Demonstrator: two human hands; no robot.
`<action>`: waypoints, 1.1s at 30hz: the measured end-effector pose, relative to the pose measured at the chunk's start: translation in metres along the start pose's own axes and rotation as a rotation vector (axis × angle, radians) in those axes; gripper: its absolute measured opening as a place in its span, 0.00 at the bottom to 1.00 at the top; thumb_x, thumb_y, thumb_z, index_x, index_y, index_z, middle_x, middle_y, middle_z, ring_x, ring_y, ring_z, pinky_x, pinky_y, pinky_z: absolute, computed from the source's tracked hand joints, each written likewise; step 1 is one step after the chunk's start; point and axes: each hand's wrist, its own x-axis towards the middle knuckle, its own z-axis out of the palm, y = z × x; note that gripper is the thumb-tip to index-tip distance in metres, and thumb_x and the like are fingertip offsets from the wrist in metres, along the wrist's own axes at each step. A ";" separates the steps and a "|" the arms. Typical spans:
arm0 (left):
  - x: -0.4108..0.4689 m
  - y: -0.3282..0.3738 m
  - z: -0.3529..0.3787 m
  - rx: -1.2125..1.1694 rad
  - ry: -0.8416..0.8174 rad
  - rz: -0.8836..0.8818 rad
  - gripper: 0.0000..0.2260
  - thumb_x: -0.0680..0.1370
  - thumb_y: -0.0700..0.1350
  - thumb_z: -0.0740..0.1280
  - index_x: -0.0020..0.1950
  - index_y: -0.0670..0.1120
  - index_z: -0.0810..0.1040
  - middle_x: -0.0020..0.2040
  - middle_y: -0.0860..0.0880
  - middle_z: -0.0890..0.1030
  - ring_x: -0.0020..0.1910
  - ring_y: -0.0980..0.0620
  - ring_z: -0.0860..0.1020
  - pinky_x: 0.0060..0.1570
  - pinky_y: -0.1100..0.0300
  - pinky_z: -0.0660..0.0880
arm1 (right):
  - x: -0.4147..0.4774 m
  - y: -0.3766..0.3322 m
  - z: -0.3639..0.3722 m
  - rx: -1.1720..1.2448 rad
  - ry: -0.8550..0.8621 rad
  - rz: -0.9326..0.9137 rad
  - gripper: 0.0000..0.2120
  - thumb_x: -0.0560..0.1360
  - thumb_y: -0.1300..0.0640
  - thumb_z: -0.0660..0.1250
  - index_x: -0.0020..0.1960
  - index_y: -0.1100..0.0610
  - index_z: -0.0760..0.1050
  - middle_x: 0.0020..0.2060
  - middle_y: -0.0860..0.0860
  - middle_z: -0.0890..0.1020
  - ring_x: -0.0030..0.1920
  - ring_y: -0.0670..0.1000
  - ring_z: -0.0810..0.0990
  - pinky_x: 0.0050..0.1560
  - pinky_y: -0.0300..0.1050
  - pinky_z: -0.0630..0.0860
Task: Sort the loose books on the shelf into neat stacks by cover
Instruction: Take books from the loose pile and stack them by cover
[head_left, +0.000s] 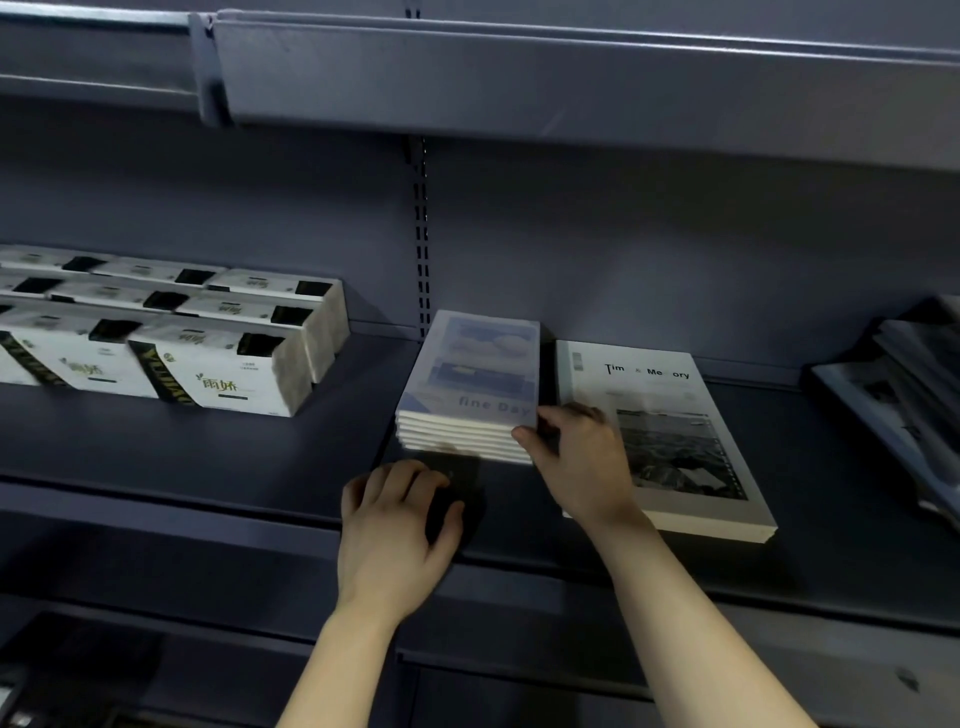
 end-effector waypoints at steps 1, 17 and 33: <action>0.000 0.000 0.000 0.000 -0.002 -0.002 0.16 0.75 0.56 0.58 0.51 0.49 0.80 0.51 0.50 0.78 0.49 0.47 0.75 0.51 0.52 0.64 | -0.001 0.000 0.000 -0.012 0.001 -0.004 0.13 0.76 0.43 0.64 0.52 0.50 0.80 0.45 0.48 0.82 0.49 0.51 0.78 0.56 0.50 0.74; 0.001 0.005 -0.002 -0.001 -0.055 -0.032 0.17 0.74 0.56 0.59 0.51 0.47 0.80 0.51 0.47 0.79 0.49 0.44 0.75 0.47 0.51 0.70 | 0.000 -0.004 -0.038 0.152 -0.067 -0.008 0.11 0.77 0.50 0.67 0.52 0.56 0.80 0.39 0.43 0.76 0.36 0.37 0.73 0.38 0.25 0.68; 0.007 0.141 0.006 -0.077 -0.029 0.034 0.16 0.75 0.54 0.57 0.51 0.47 0.80 0.52 0.47 0.79 0.49 0.45 0.76 0.47 0.52 0.69 | -0.019 0.086 -0.233 -0.124 0.377 0.102 0.11 0.76 0.51 0.61 0.46 0.54 0.81 0.44 0.54 0.83 0.45 0.56 0.80 0.40 0.40 0.67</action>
